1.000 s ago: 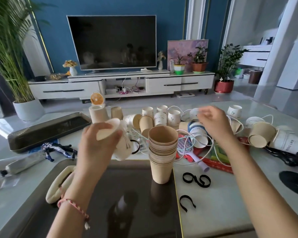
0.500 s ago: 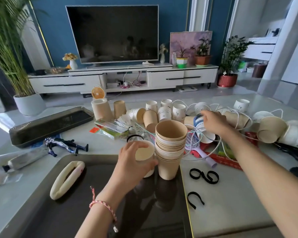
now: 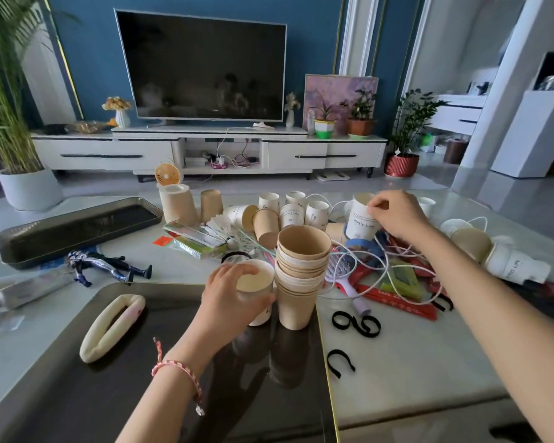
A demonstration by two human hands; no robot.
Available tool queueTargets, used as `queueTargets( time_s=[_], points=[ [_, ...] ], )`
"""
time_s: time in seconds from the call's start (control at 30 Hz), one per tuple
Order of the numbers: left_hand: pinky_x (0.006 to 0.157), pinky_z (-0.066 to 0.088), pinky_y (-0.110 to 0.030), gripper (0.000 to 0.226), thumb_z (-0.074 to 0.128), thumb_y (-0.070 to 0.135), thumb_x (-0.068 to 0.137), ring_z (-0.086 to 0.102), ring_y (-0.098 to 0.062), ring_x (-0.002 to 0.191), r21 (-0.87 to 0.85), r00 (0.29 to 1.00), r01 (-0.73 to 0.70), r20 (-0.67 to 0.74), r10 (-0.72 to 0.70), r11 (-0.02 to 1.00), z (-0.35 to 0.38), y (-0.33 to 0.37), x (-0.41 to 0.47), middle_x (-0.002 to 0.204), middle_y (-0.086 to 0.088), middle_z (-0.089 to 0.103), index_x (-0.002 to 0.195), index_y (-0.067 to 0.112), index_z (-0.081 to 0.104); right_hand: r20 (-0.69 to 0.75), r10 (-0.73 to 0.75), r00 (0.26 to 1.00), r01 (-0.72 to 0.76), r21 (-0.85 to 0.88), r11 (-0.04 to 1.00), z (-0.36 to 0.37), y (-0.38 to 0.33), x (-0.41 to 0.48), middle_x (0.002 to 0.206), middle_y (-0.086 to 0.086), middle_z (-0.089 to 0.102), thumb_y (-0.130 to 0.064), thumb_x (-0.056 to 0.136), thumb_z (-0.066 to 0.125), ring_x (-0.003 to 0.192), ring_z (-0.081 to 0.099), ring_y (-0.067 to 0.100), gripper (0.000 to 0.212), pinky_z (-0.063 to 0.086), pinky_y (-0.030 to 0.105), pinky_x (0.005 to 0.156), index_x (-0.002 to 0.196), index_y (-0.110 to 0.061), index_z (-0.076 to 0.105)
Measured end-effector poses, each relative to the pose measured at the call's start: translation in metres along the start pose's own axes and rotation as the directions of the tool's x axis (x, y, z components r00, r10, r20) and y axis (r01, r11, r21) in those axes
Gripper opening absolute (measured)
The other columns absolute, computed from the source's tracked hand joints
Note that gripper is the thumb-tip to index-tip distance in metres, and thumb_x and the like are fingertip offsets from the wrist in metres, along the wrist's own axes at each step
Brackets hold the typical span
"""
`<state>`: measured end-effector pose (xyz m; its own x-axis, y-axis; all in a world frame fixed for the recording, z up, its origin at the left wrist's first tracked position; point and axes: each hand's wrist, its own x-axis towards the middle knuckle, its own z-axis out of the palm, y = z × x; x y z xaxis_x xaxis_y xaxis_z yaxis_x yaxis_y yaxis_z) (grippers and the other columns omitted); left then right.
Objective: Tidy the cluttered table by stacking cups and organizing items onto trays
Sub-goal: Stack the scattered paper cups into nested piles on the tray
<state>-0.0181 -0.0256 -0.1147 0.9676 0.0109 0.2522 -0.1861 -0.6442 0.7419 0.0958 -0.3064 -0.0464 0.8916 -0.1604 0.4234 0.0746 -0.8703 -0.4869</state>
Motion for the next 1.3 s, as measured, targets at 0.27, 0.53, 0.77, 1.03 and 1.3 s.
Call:
queueTargets(
  time_s=[0.27,0.53,0.77,1.03,1.3],
  points=[
    [0.067,0.042,-0.009,0.01,0.058,0.025,0.089,0.057,-0.007,0.092,-0.454,0.995,0.076,-0.02,-0.095,0.888,-0.012,-0.001,-0.005,0.1,0.004,0.063,0.098,0.024,0.061,-0.438,-0.404,0.803,0.511,0.158,0.845,-0.034,-0.074,-0.064,0.089,0.004,0.063,-0.006,0.088,0.058,0.082,0.06,0.02,0.01,0.041,0.02,0.075,0.092,0.002,0.064],
    [0.096,0.039,-0.036,0.018,0.041,0.033,0.097,0.053,-0.013,0.108,-0.623,0.969,0.147,-0.064,-0.238,0.768,-0.03,-0.015,-0.005,0.109,0.007,0.061,0.097,0.029,0.058,-0.189,-0.83,0.525,0.828,-0.111,0.549,0.011,-0.148,-0.151,0.071,0.007,0.067,0.001,0.077,0.069,0.07,0.064,0.025,0.006,0.046,0.034,0.092,0.082,-0.002,0.066],
    [0.093,0.04,-0.033,0.026,0.032,0.042,0.097,0.052,-0.011,0.107,-0.646,0.968,0.168,-0.036,-0.249,0.745,-0.032,-0.015,-0.009,0.111,0.006,0.059,0.099,0.033,0.056,0.042,-0.871,0.489,0.825,-0.347,0.447,0.045,-0.152,-0.157,0.063,0.002,0.064,0.0,0.069,0.072,0.06,0.061,0.022,0.016,0.053,0.033,0.082,0.08,-0.009,0.066],
    [0.095,0.036,-0.032,0.035,0.03,0.043,0.098,0.05,-0.011,0.108,-0.658,0.969,0.172,-0.018,-0.244,0.733,-0.029,-0.008,-0.006,0.111,0.006,0.057,0.112,0.023,0.055,0.13,-0.833,0.538,0.834,-0.224,0.504,0.039,-0.151,-0.16,0.098,0.009,0.067,-0.002,0.076,0.069,0.093,0.064,0.027,0.031,0.049,0.036,0.087,0.106,-0.005,0.065],
    [0.084,0.036,-0.029,0.038,0.04,0.035,0.097,0.046,-0.014,0.106,-0.52,0.968,0.239,0.064,-0.241,0.82,-0.016,-0.008,-0.004,0.121,0.0,0.052,0.131,0.019,0.046,-0.249,-0.469,0.848,0.509,0.13,0.851,-0.003,-0.1,-0.093,0.098,0.013,0.065,-0.003,0.09,0.051,0.09,0.059,0.025,0.017,0.045,0.031,0.081,0.104,-0.002,0.061]
  ],
)
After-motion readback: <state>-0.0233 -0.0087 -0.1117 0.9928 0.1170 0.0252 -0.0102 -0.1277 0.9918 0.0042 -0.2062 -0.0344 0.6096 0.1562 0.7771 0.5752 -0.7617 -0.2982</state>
